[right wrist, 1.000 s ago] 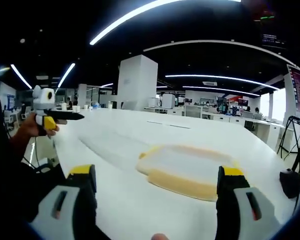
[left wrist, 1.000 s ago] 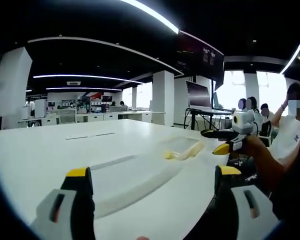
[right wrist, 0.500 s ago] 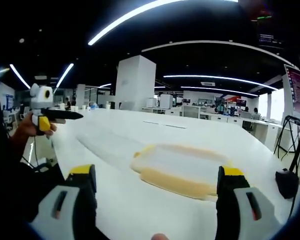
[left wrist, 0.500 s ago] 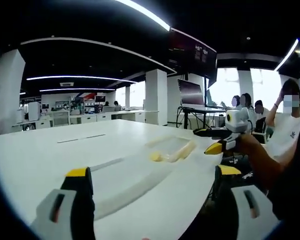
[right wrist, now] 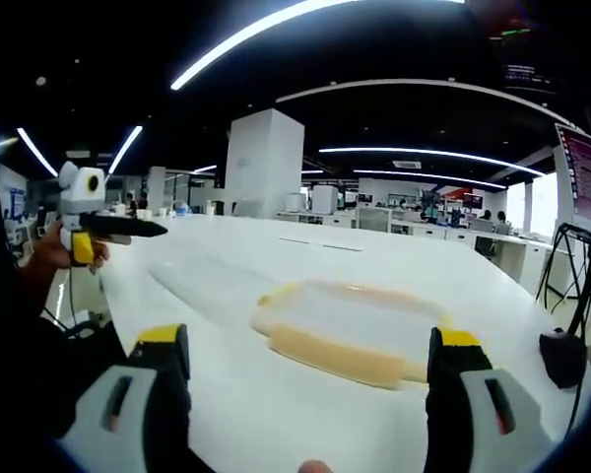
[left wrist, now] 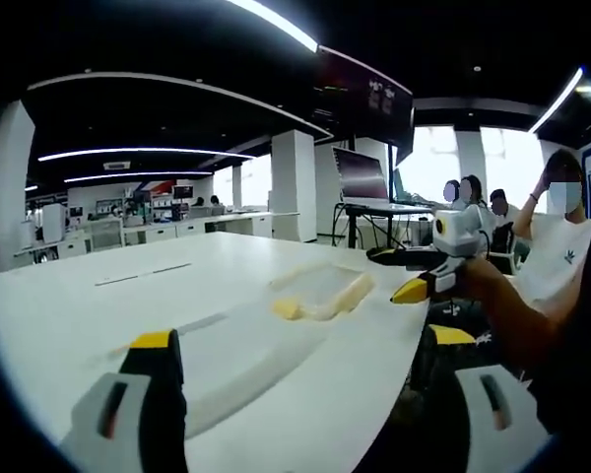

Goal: Snap each plastic latch of the storage box into its locked position after aligning the lid with the box until every specified latch is closed and the lid sits flush.

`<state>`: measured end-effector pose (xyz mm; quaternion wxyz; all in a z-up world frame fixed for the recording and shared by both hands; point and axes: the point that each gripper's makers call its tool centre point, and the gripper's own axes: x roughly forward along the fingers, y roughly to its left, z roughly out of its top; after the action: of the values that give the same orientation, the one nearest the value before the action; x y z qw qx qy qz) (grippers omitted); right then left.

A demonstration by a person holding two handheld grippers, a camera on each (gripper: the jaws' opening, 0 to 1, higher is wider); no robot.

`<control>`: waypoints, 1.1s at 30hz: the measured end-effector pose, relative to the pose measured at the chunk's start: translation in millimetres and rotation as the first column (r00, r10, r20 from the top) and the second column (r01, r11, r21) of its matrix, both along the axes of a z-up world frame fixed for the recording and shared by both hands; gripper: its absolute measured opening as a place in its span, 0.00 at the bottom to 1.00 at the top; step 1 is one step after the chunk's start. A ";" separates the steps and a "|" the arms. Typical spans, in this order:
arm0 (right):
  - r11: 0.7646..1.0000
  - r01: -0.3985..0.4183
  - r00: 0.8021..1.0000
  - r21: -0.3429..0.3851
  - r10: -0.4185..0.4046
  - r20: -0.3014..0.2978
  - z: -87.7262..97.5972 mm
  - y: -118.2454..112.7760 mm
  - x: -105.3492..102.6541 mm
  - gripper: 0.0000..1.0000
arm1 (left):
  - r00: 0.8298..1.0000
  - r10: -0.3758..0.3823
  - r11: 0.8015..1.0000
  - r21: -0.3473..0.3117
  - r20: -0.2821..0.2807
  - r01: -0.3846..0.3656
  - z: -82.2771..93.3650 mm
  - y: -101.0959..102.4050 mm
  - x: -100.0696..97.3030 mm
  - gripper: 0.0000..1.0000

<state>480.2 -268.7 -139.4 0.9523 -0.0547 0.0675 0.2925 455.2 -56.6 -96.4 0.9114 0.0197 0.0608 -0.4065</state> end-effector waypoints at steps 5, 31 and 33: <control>1.000 -0.001 1.000 -0.006 0.001 0.001 2.2 -7.4 -1.1 1.00 | 1.000 0.010 1.000 0.004 -0.005 -0.009 -1.4 -8.2 -2.3 1.00; 0.999 0.003 1.000 -0.050 -0.003 -0.006 6.3 -34.9 -7.7 1.00 | 0.999 -0.030 0.999 0.029 -0.013 0.030 -4.1 -51.6 -26.1 1.00; 0.999 0.006 1.000 -0.050 -0.007 -0.004 7.0 -36.6 -7.6 1.00 | 0.999 -0.034 0.999 0.028 -0.015 0.034 -4.8 -54.4 -26.5 1.00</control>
<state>472.6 -305.3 -132.4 0.9514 -0.0778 0.0771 0.2877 428.6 -111.0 -101.2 0.9035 0.0310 0.0726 -0.4211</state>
